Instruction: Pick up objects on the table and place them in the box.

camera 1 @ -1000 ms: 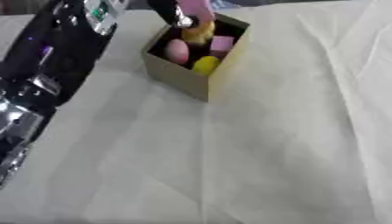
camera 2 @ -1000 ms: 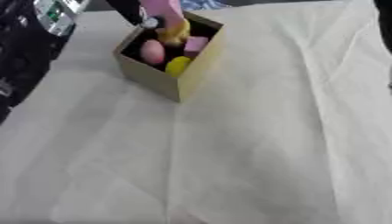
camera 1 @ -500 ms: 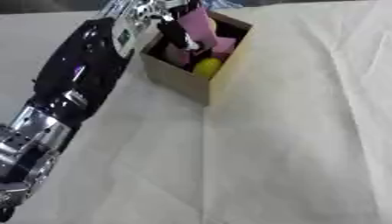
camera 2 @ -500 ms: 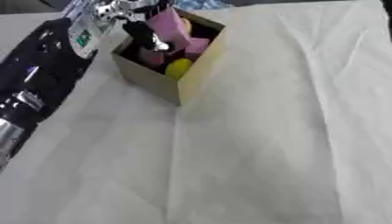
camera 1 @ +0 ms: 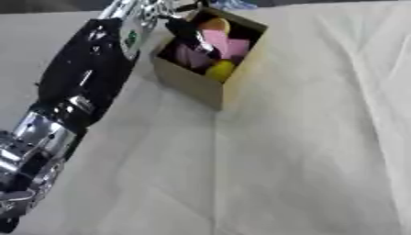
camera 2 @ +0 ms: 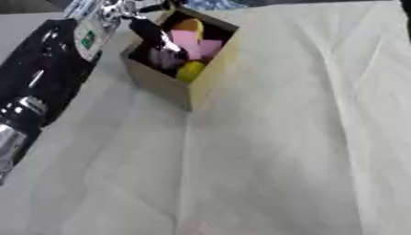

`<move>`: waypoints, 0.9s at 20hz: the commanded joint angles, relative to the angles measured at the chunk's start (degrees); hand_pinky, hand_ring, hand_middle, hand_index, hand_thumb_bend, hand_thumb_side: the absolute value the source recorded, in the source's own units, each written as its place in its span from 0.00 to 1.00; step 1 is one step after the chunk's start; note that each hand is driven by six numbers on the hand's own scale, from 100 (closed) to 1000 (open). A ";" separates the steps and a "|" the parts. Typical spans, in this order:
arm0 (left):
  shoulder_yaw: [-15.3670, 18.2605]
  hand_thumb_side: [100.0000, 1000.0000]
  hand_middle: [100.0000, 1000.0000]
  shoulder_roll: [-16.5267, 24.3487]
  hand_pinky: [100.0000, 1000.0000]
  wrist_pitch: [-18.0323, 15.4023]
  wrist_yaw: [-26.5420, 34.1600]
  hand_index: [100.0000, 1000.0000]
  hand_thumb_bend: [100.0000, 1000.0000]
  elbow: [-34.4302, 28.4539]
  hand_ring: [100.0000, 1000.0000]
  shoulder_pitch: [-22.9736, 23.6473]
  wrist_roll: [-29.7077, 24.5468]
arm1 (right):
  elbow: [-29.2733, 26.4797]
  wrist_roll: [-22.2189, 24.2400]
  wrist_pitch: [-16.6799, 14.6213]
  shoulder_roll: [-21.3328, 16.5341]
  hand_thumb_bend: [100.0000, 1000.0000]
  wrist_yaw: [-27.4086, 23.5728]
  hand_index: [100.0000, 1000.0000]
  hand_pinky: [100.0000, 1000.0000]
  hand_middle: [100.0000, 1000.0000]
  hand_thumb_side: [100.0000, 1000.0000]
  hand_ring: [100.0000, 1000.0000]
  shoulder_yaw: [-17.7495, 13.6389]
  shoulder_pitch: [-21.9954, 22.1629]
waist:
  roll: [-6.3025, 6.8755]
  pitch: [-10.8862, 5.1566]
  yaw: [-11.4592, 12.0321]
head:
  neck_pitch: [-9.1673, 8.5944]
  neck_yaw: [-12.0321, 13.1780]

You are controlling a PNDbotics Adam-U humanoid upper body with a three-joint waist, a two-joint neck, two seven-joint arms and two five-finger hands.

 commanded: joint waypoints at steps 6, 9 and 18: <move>3.10 0.53 0.75 2.88 0.80 3.19 5.00 0.86 0.42 -12.49 0.79 1.49 6.30 | -1.10 -0.26 -0.27 0.17 0.00 -0.19 0.67 0.89 0.55 0.57 0.85 -0.21 -0.21 | -0.61 -2.97 1.01 | 1.60 -0.86; 5.40 0.48 0.67 7.12 0.74 7.53 17.54 0.81 0.29 -28.33 0.71 7.37 15.65 | -1.10 -0.32 -0.58 0.33 0.00 0.09 0.68 0.90 0.55 0.56 0.85 -0.02 -0.51 | -0.65 -3.55 2.02 | 2.41 -2.64; 11.99 0.56 0.65 17.43 0.72 17.24 41.49 0.81 0.25 -58.32 0.69 30.17 37.67 | -1.10 -0.75 -1.99 1.86 0.00 2.29 0.69 0.90 0.57 0.52 0.86 0.45 -1.78 | -1.74 -4.75 3.80 | 2.27 -4.29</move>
